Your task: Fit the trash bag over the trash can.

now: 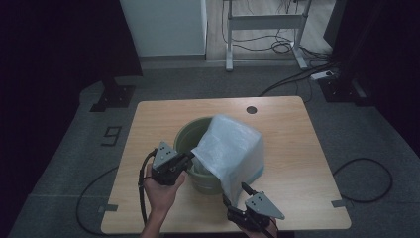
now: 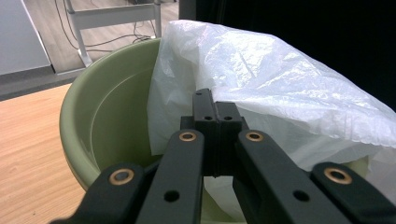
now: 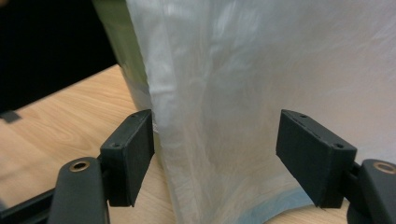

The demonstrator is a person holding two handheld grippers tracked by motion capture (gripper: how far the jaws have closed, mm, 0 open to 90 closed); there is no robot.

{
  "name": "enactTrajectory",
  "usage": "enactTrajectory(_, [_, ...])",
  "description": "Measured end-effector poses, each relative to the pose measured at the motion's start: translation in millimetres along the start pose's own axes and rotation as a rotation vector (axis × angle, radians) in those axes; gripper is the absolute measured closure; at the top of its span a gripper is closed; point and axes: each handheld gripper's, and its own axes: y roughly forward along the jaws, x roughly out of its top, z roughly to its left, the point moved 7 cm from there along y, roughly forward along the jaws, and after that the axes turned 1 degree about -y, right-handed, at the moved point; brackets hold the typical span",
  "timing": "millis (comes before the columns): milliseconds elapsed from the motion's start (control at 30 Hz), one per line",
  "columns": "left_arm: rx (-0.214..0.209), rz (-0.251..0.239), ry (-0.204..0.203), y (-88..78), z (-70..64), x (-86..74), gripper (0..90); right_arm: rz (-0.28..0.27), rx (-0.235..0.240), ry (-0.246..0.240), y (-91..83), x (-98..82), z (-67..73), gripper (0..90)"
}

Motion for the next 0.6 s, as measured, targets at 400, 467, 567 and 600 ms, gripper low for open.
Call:
enactTrajectory(400, [-0.007, 0.004, -0.003, -2.5, 3.4, -1.8, 90.0, 0.022, -0.225, 0.016, 15.7, -24.0, -33.1, 71.9])
enactTrajectory(467, [-0.009, 0.005, -0.003, -2.6, 3.2, -2.2, 90.0, -0.015, -0.245, 0.018, 9.0, -15.6, -42.1, 78.1])
enactTrajectory(567, [-0.013, 0.005, 0.005, -4.5, 2.0, -3.1, 90.0, -0.06, -0.264, 0.017, -0.6, -2.8, -52.2, 82.8])
enactTrajectory(600, [-0.015, 0.004, 0.01, -6.0, 1.9, -3.4, 90.0, -0.105, -0.271, 0.028, -10.1, 12.2, -60.9, 85.1])
